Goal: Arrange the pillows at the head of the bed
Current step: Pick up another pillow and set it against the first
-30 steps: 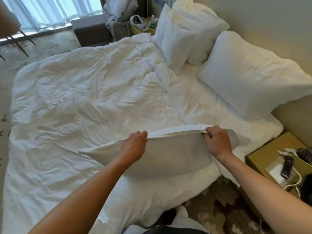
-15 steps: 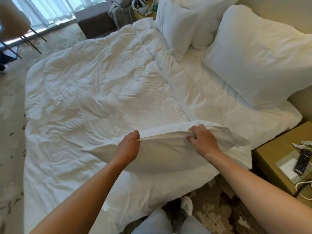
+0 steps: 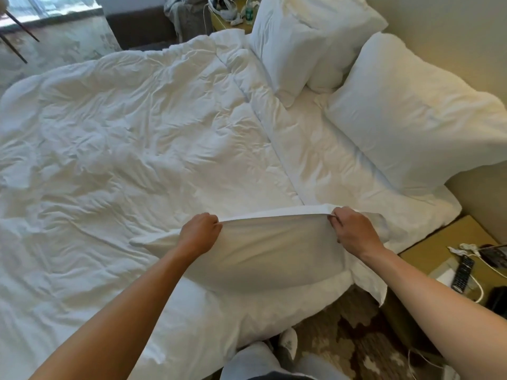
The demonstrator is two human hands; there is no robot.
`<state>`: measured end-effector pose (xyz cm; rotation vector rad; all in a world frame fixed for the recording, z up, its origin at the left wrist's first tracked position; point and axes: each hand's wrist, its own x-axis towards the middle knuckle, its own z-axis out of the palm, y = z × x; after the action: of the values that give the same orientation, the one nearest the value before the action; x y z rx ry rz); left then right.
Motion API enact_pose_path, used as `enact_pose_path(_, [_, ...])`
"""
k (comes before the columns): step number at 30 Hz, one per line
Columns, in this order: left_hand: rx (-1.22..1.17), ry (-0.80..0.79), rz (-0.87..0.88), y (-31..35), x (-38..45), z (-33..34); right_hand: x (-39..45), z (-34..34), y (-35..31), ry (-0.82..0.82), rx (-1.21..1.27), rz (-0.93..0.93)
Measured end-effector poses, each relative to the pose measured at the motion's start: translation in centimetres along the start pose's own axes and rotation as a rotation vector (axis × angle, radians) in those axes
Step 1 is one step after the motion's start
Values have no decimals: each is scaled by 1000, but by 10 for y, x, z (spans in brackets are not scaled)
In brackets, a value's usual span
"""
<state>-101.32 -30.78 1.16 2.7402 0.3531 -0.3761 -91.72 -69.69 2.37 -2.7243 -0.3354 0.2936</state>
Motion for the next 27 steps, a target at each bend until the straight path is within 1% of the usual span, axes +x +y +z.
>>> enact_pose_path(3, [-27, -24, 3, -7, 0, -2, 4, -4, -3, -30, 2, -3])
enact_pose_path(7, [-19, 8, 18, -6, 1, -11, 5, -11, -8, -19, -3, 9])
enact_pose_path(15, [47, 108, 38, 31, 21, -61, 13, -47, -5, 81, 104, -17])
enact_pose_path(20, [102, 243, 75, 101, 35, -100, 6, -95, 31, 165, 173, -15])
enact_pose_path(24, [43, 333, 149, 185, 49, -126, -5, -138, 79, 236, 269, -7])
enact_pose_path(27, [50, 415, 208, 254, 62, -134, -12, -169, 122, 323, 354, 4])
